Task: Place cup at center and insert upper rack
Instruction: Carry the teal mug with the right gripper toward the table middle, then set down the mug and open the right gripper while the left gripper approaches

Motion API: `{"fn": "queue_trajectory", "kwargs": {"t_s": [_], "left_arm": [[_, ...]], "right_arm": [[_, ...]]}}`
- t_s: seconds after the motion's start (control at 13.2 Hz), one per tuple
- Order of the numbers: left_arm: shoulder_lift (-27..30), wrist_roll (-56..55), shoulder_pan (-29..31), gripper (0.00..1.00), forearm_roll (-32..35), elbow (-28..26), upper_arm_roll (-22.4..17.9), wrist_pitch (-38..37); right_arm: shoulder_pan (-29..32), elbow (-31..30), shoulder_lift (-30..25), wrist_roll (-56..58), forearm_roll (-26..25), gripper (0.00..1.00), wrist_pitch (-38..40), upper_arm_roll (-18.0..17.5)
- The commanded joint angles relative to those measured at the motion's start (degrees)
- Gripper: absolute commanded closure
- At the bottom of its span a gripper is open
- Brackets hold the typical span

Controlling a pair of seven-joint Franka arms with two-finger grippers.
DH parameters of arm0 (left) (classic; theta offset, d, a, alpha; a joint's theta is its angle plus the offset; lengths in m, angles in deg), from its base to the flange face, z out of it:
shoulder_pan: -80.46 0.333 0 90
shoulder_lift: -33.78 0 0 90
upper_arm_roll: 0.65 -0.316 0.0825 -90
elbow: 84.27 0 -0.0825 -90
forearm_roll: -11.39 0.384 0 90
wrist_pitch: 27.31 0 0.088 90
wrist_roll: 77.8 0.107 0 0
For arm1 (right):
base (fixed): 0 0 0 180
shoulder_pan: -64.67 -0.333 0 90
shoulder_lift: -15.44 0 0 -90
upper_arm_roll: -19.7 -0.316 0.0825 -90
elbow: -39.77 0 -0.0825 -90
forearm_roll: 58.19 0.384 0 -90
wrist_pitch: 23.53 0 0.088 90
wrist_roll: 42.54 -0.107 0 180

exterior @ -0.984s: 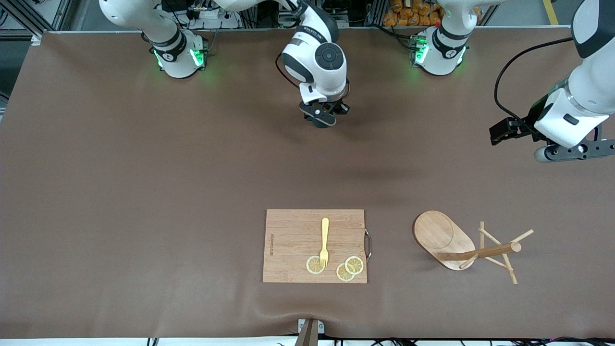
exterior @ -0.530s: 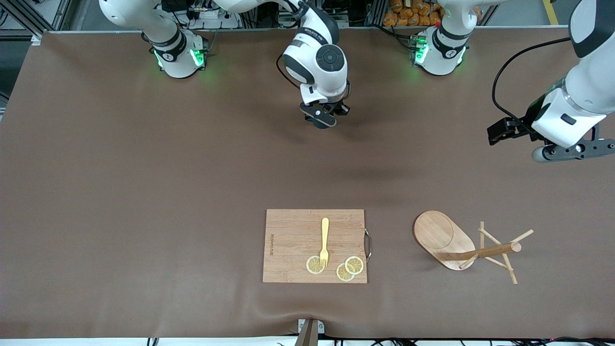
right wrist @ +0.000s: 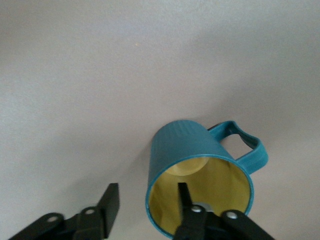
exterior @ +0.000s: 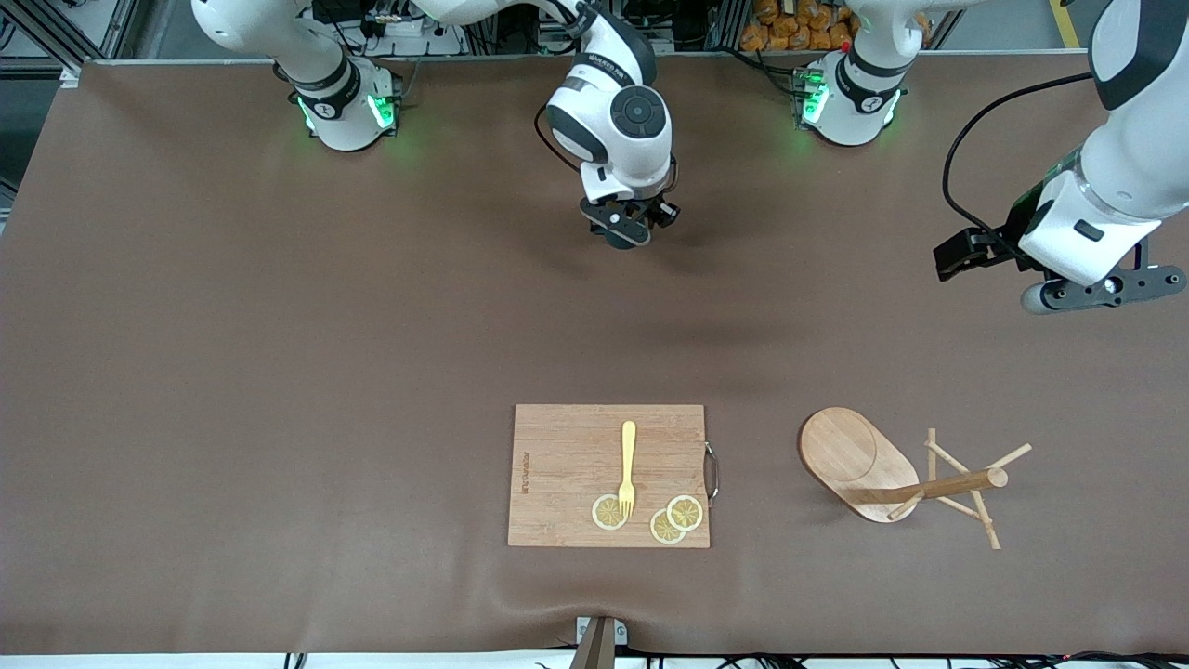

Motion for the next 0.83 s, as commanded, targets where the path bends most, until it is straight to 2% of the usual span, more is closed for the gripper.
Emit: {"fn": "queue_trajectory", "kwargs": {"t_s": [0.0,0.3,0.76], "left_arm": [[0.0,-2.1,-0.3,0.0,-0.6,0.7,0.2,-0.7],[0.2,-8.7,-1.2,0.0,-0.6,0.8,0.6,-0.8],[1.6,-32.9,-1.3,0.0,-0.6,1.8,8.3,-2.3]], "right_arm": [[1.9,2.7,-1.6,0.3,-0.2,0.0,0.6,0.3],[7.9,3.7,-8.3,3.5,0.4,0.0,3.3,-0.1],[21.6,8.0,-19.3,20.1,0.4,0.0,24.6,-0.2]]}}
